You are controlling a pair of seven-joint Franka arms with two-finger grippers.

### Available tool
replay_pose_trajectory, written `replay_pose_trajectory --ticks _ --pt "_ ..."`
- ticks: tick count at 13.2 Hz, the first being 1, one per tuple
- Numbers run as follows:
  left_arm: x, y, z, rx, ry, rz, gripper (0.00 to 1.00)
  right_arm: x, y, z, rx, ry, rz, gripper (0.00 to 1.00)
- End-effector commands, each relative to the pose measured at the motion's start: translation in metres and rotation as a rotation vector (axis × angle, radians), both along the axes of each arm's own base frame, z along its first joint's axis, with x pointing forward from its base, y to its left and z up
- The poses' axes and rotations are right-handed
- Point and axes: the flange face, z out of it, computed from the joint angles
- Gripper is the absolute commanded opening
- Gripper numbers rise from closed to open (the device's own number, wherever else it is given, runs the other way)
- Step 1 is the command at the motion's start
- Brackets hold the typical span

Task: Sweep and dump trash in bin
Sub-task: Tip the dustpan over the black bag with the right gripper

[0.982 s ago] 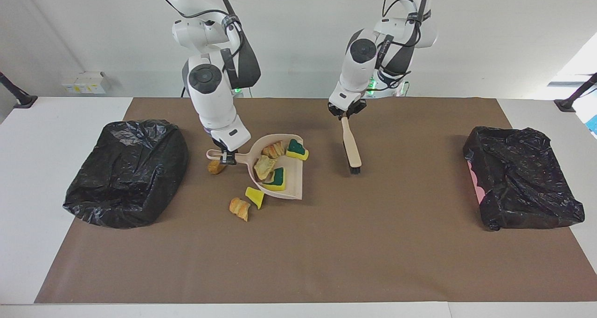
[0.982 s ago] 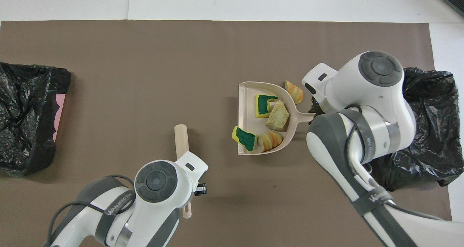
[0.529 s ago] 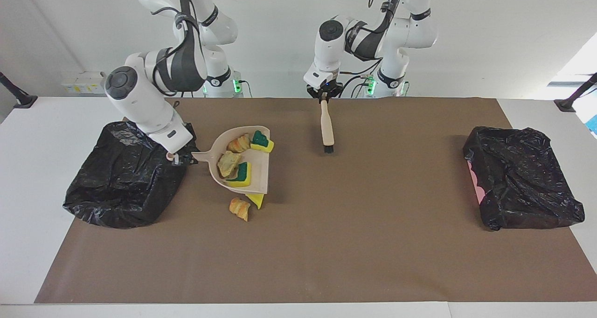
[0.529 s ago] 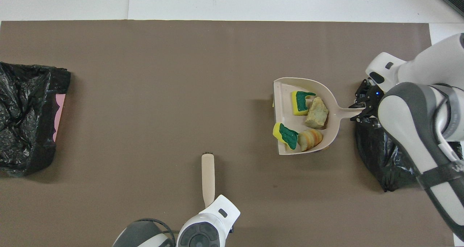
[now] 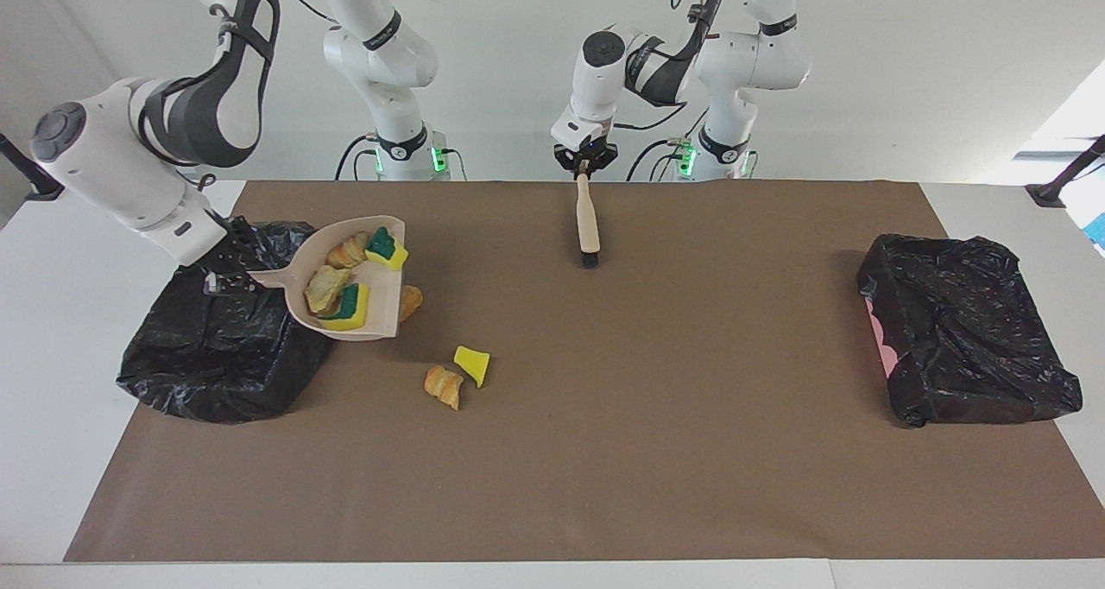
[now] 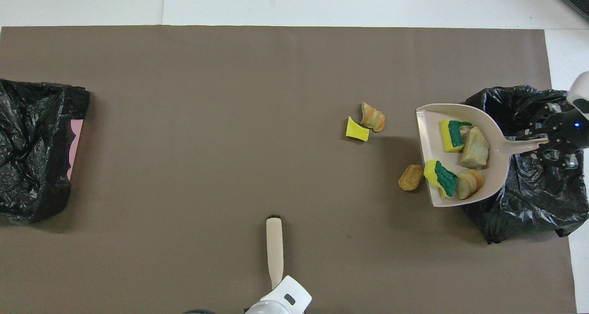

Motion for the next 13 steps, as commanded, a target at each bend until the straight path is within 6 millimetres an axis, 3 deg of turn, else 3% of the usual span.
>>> replay_pose_trajectory --ticks 1,3,4,5,6,9,12,13 --pt "-0.003 0.005 0.002 -0.014 -0.015 0.016 0.00 -0.014 -0.051 0.011 -0.051 0.003 0.043 0.00" --pt "-0.003 0.005 0.002 -0.012 -0.005 0.003 0.25 -0.025 -0.094 0.017 -0.122 -0.002 0.051 0.00" --pt "-0.002 0.007 0.001 -0.003 0.012 -0.005 0.54 -0.029 -0.112 0.023 -0.172 -0.002 0.037 0.00" --pt "0.000 0.006 0.002 -0.003 0.025 -0.016 0.91 -0.033 -0.128 0.026 -0.215 -0.006 0.027 0.00" --pt "0.006 0.003 0.004 -0.019 0.029 -0.048 1.00 -0.038 -0.143 0.027 -0.253 -0.012 0.011 0.00" --pt "0.052 0.002 0.026 -0.072 0.001 -0.083 1.00 -0.039 -0.169 0.039 -0.430 -0.070 -0.016 0.00" --pt "0.125 0.020 0.057 -0.032 -0.103 -0.134 1.00 -0.032 -0.162 0.041 -0.564 -0.053 -0.067 0.00" --pt "0.155 0.023 0.061 -0.004 -0.130 -0.165 1.00 -0.025 -0.147 0.038 -0.611 -0.042 -0.066 0.00"
